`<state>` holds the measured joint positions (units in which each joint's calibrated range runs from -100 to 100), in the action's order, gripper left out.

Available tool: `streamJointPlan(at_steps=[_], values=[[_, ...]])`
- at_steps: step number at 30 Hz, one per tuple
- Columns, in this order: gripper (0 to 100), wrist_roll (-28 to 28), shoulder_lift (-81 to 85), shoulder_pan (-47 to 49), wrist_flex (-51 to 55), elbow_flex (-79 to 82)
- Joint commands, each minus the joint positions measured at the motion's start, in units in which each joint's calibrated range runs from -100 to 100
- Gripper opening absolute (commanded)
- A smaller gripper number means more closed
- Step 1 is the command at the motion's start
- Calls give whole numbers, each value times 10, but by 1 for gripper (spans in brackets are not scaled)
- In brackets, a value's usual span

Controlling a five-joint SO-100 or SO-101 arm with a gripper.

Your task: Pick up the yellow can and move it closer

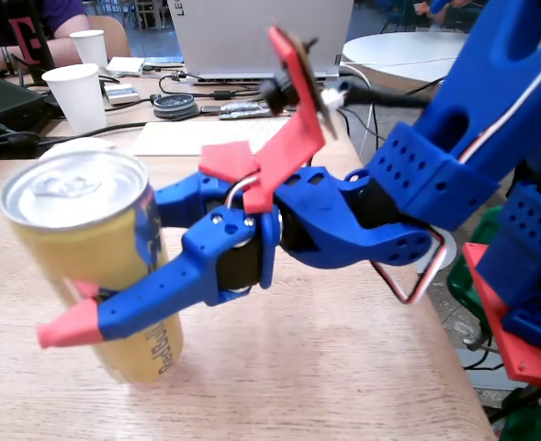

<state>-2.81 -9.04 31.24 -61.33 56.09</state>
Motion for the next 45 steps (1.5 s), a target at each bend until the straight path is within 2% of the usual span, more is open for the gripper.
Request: streamJointPlan(at_steps=[1,3,8,15,24,27,32,35,45], values=[[21,2,90,2,-3,-10],[21,2,119,2,18,14],[21,5,298,4,160,93],[21,6,506,4,242,255],[21,4,734,2,403,354],[21,4,837,2,499,365],[22,1,1027,-1,722,365],[22,5,1064,-1,853,329],[21,7,1064,-3,880,322]])
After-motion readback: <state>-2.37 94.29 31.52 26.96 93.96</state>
